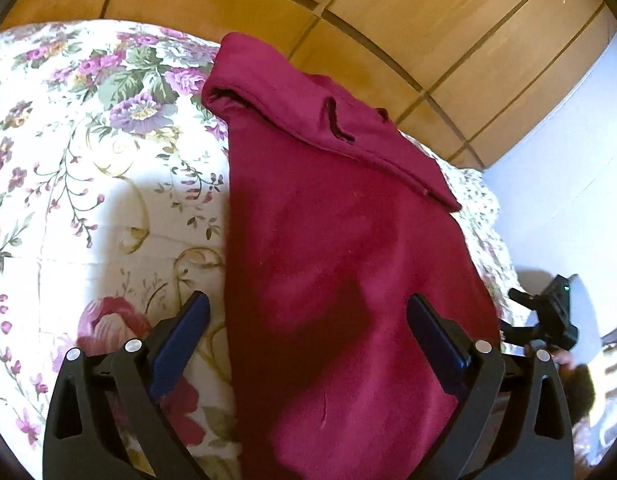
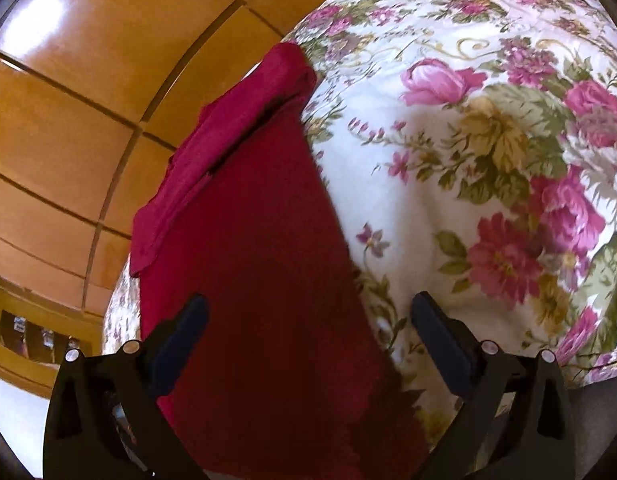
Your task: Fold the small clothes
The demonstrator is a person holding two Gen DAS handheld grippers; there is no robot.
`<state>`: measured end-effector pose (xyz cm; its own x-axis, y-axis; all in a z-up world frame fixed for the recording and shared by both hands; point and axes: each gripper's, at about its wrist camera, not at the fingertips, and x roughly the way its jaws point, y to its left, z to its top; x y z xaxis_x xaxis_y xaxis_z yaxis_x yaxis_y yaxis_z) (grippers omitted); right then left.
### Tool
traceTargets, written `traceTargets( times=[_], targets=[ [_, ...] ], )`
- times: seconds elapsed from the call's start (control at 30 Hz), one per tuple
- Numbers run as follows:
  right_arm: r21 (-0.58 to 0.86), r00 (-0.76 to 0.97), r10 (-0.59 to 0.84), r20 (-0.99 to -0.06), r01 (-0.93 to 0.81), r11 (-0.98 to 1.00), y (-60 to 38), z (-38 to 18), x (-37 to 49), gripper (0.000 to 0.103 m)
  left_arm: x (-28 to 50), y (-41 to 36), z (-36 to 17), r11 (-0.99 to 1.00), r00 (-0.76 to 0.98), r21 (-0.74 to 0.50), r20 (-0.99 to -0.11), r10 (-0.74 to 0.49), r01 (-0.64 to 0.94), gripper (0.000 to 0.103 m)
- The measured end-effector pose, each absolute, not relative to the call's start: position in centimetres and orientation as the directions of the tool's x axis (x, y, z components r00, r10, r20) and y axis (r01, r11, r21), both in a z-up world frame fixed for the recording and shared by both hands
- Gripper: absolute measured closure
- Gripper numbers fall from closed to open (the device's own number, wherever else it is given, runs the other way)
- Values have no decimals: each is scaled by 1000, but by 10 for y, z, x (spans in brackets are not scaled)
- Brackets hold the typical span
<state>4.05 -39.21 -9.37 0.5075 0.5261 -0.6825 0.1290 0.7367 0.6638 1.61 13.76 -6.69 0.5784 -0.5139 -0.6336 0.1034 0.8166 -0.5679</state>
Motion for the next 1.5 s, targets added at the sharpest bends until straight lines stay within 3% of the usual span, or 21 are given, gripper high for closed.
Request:
traceTargets(
  times=[0.2, 0.33, 0.43, 0.6, 0.67, 0.8, 1.07, 1.1, 1.13, 1.2, 1.23, 1.4, 1.5],
  targets=[
    [735, 473, 612, -634, 122, 667, -392, -98, 31, 2, 6, 135, -71, 759, 469, -616, -617, -632, 213, 18],
    [808, 436, 702, -563, 113, 578, -389, -102, 34, 2, 5, 137, -77, 608, 371, -749, -503, -780, 263, 18],
    [805, 425, 706, -567, 105, 584, -385, -103, 38, 2, 8, 135, -79, 537, 327, -793, -446, -833, 288, 19],
    [799, 418, 707, -570, 83, 595, -381, -98, 38, 3, 12, 135, -89, 418, 263, -875, -355, -897, 243, 43],
    [783, 409, 699, -587, 69, 618, -376, -97, 38, 4, 9, 130, -92, 423, 246, -873, -367, -897, 240, 49],
    [770, 405, 688, -602, 67, 635, -373, -97, 38, 5, -3, 120, -88, 452, 231, -847, -398, -888, 279, 49],
    [789, 393, 713, -580, 56, 612, -369, -98, 33, 6, -3, 123, -98, 317, 218, -929, -274, -937, 193, 49],
    [784, 397, 706, -586, 59, 618, -369, -99, 33, 12, -3, 122, -98, 323, 224, -926, -278, -934, 196, 49],
    [777, 403, 695, -595, 67, 626, -370, -100, 33, 33, -2, 120, -96, 354, 235, -913, -305, -923, 201, 53],
    [764, 411, 671, -617, 110, 635, -374, -106, 33, 66, -1, 114, -93, 454, 256, -865, -400, -880, 211, 85],
    [765, 411, 669, -619, 123, 632, -377, -107, 32, 76, -1, 108, -92, 513, 261, -831, -457, -850, 217, 88],
    [802, 428, 716, -552, 39, 596, -373, -96, 30, 90, -10, 105, -75, 526, 288, -804, -453, -844, 277, 91],
    [803, 436, 726, -532, -11, 596, -367, -86, 25, 93, -13, 110, -62, 520, 324, -797, -426, -845, 306, 92]
  ],
)
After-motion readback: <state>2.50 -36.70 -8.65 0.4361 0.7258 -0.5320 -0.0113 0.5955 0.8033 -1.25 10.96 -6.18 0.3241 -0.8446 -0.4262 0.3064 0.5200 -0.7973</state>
